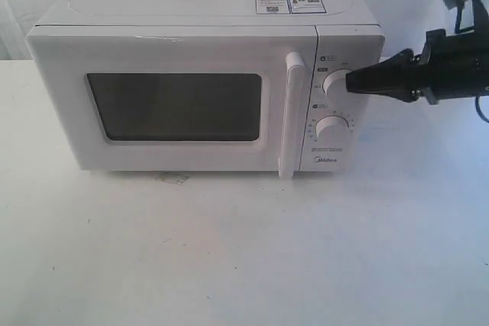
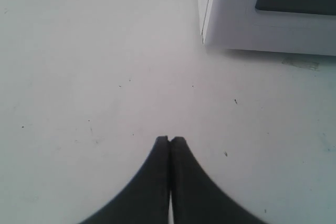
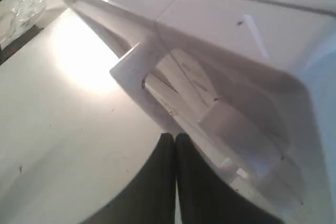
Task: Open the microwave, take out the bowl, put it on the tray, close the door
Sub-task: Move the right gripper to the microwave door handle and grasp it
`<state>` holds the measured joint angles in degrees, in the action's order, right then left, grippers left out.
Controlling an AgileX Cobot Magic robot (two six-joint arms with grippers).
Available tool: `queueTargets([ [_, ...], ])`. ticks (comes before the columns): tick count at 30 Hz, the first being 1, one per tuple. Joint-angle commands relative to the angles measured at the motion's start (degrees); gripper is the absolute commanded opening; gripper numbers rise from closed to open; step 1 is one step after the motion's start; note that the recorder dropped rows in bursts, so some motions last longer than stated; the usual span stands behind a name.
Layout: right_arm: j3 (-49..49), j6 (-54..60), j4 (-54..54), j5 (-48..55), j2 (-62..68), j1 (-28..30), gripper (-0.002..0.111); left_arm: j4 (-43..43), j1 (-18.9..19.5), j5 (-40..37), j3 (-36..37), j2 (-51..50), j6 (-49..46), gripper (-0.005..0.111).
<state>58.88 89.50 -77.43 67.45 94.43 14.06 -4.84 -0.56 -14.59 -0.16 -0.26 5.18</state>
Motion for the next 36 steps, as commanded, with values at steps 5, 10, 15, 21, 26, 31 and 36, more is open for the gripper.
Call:
queueTargets([
  [5, -4.38, 21.91, -5.05, 0.00, -2.37, -8.85, 0.000, -0.51, -0.10, -0.01, 0.16, 0.26, -0.07, 0.000],
  [10, -6.74, 21.26, -4.95, -11.72, -5.43, -13.05, 0.000, -0.51, -0.10, -0.01, 0.16, 0.26, -0.07, 0.000],
  [15, -6.99, 16.56, -4.07, -17.53, -7.85, -13.54, 0.000, -0.51, -0.10, -0.01, 0.16, 0.26, -0.07, 0.000],
  [21, -6.99, 13.22, -2.78, -21.15, -8.39, -13.45, 0.011, -0.51, -0.10, -0.01, 0.16, 0.26, -0.07, 0.000],
  [26, -6.99, 10.07, -1.86, -22.29, -8.28, -13.45, 0.048, -0.51, -0.10, -0.01, 0.16, 0.26, -0.07, 0.000],
  [31, -6.99, 10.85, -3.43, -20.96, -8.18, -13.70, 0.054, -0.51, -0.10, -0.01, 0.16, 0.26, -0.07, 0.000],
  [36, -6.99, 13.47, -6.75, -20.28, -7.61, -13.70, 0.054, -0.51, -0.10, -0.01, 0.16, 0.26, -0.07, 0.000],
])
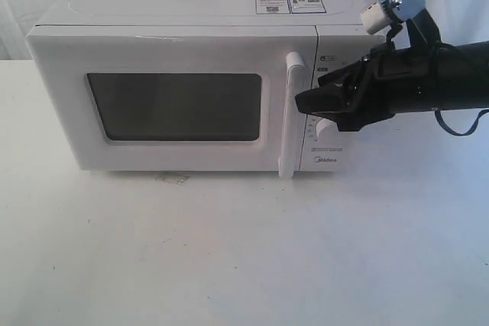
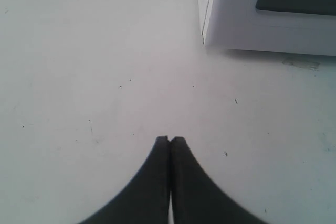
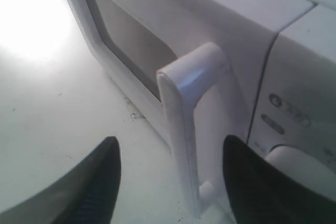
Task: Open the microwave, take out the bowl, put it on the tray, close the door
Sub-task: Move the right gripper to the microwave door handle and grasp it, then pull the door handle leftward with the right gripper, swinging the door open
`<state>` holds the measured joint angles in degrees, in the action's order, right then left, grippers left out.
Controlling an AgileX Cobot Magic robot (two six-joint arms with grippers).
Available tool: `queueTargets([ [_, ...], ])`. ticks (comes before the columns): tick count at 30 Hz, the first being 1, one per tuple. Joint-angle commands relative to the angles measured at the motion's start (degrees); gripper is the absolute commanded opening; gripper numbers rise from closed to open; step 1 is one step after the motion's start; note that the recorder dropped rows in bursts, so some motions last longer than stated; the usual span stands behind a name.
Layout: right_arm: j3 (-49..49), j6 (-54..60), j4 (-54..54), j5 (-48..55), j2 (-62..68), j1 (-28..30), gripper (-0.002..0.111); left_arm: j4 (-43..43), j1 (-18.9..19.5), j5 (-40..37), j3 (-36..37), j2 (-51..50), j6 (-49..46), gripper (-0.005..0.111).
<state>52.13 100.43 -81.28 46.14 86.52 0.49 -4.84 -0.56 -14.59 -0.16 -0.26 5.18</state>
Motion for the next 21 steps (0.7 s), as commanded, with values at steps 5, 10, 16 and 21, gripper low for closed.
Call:
queueTargets([
  [5, -0.23, 6.09, -6.96, 2.84, 2.42, -0.41, 0.055, -0.51, -0.10, -0.01, 0.16, 0.26, -0.07, 0.000],
  [10, -0.23, 12.26, -11.09, 2.39, 4.87, -3.23, 0.058, -0.51, -0.10, -0.01, 0.16, 0.26, -0.07, 0.000],
  [16, 1.11, 17.61, -16.68, 0.58, 6.89, -6.28, 0.058, -0.51, -0.10, -0.01, 0.16, 0.26, -0.07, 0.000],
  [21, 2.07, 17.61, -17.59, -0.16, 7.95, -6.80, 0.046, -0.51, -0.10, -0.01, 0.16, 0.26, -0.07, 0.000],
])
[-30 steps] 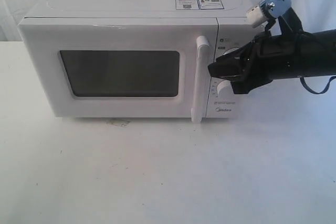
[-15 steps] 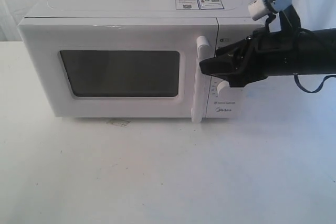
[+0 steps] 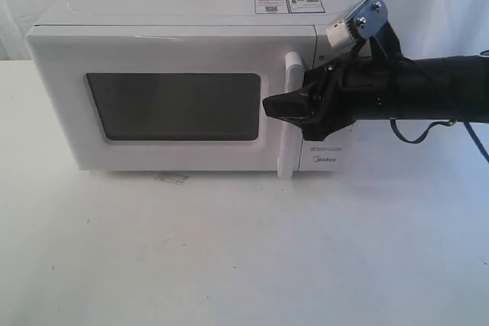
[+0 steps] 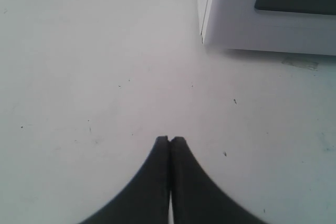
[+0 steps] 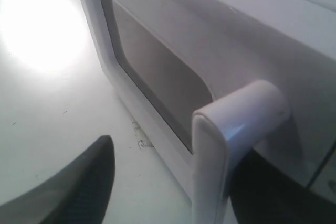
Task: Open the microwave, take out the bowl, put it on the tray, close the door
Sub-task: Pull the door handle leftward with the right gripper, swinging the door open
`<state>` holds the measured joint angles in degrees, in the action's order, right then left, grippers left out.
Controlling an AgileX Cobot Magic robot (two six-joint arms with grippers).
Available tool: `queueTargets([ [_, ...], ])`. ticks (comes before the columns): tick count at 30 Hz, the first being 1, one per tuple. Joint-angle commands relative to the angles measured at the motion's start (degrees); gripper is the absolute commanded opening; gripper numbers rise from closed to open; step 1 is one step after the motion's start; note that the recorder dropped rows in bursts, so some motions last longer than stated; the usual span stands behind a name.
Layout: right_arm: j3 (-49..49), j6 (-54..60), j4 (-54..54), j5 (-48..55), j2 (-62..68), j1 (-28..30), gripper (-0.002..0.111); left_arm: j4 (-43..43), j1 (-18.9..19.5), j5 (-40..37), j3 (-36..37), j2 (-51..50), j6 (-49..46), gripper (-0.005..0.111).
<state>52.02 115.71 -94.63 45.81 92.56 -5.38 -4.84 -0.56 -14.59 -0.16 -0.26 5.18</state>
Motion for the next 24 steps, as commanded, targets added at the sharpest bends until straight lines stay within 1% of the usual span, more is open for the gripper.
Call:
queueTargets([
  [1, 2.19, 2.33, -4.35, -0.32, 1.91, -0.93, 0.041, -0.51, -0.10, -0.01, 0.16, 0.26, -0.07, 0.000],
  [3, 2.19, 2.33, -4.49, -1.46, 1.91, -0.93, 0.027, -0.51, -0.10, -0.01, 0.16, 0.26, -0.07, 0.000],
  [4, 2.19, 2.33, -4.49, -1.88, 1.91, -0.93, 0.019, -0.51, -0.10, -0.01, 0.16, 0.26, -0.07, 0.000],
  [5, 2.19, 2.45, -4.49, -2.49, 1.91, -0.93, 0.008, -0.51, -0.10, -0.01, 0.16, 0.26, -0.07, 0.000],
  [6, 2.19, 2.44, -4.49, -2.63, 1.91, -0.93, 0.000, -0.51, -0.10, -0.01, 0.16, 0.26, -0.07, 0.000],
  [9, 2.19, 2.83, -3.66, -2.30, 1.91, -0.93, 0.000, -0.51, -0.10, -0.01, 0.16, 0.26, -0.07, 0.000],
  [13, 2.19, 3.90, 0.74, 0.79, 1.91, -0.93, 0.000, -0.51, -0.10, -0.01, 0.16, 0.26, -0.07, 0.000],
  [16, 2.19, 6.51, 3.96, 10.08, 1.91, -0.93, 0.000, -0.51, -0.10, -0.01, 0.16, 0.26, -0.07, 0.000],
  [19, 2.19, 6.51, 6.83, 14.32, 1.91, -0.93, 0.000, -0.51, -0.10, -0.01, 0.16, 0.26, -0.07, 0.000],
  [24, 2.19, 6.51, 7.21, 13.64, 2.01, -0.93, 0.000, -0.51, -0.10, -0.01, 0.16, 0.26, -0.07, 0.000],
])
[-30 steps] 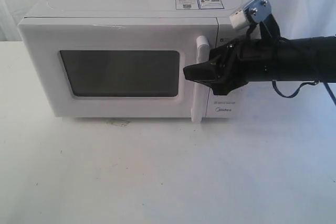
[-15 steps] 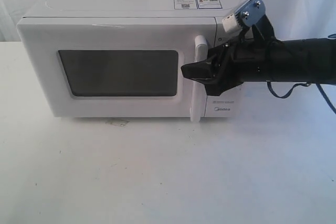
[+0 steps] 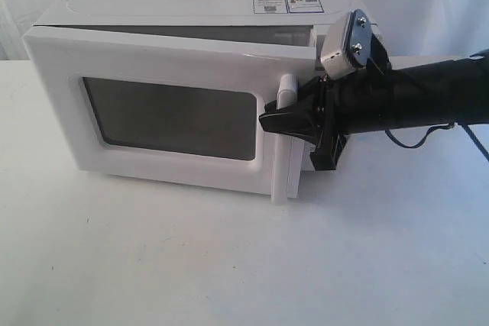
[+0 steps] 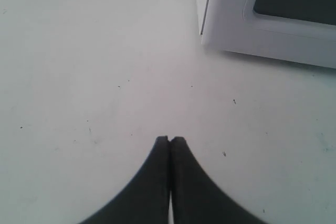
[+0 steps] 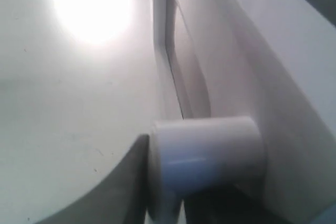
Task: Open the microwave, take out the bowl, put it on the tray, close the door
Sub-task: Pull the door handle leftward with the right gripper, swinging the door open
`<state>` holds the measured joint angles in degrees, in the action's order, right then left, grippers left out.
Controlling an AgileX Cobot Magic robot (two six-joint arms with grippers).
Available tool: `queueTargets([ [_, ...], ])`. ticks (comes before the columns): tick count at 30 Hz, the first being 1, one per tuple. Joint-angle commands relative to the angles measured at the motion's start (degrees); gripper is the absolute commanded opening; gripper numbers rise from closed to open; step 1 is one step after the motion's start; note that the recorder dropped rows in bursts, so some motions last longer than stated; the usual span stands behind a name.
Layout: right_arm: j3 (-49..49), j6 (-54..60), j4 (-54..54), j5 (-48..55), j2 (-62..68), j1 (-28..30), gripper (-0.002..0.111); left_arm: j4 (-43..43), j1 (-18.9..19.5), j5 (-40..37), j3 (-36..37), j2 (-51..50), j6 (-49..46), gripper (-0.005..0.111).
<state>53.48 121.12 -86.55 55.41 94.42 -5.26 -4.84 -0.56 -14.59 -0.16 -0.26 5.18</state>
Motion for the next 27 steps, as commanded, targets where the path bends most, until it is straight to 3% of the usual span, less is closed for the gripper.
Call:
queueTargets([
  [1, 0.72, 1.11, -0.87, 3.56, 0.14, -1.05, 0.000, -0.51, -0.10, -0.01, 0.16, 0.26, -0.07, 0.000],
  [9, 0.72, -3.42, 1.06, 1.66, -0.36, -1.05, 0.003, -0.51, -0.10, -0.01, 0.16, 0.26, -0.07, 0.000],
  [11, 0.72, -6.32, 3.20, 0.93, -0.73, -1.05, 0.010, -0.51, -0.10, -0.01, 0.16, 0.26, -0.07, 0.000],
  [15, 0.72, -16.53, 9.77, -0.83, -2.46, -0.94, 0.041, -0.51, -0.10, -0.01, 0.16, 0.26, -0.07, 0.000],
  [17, 0.72, -21.62, 13.27, -0.28, -3.22, -0.94, 0.049, -0.51, -0.10, -0.01, 0.16, 0.26, -0.07, 0.000],
  [27, 0.72, -37.70, 27.46, -5.63, -10.60, -0.94, 0.031, -0.51, -0.10, -0.01, 0.16, 0.26, -0.07, 0.000],
])
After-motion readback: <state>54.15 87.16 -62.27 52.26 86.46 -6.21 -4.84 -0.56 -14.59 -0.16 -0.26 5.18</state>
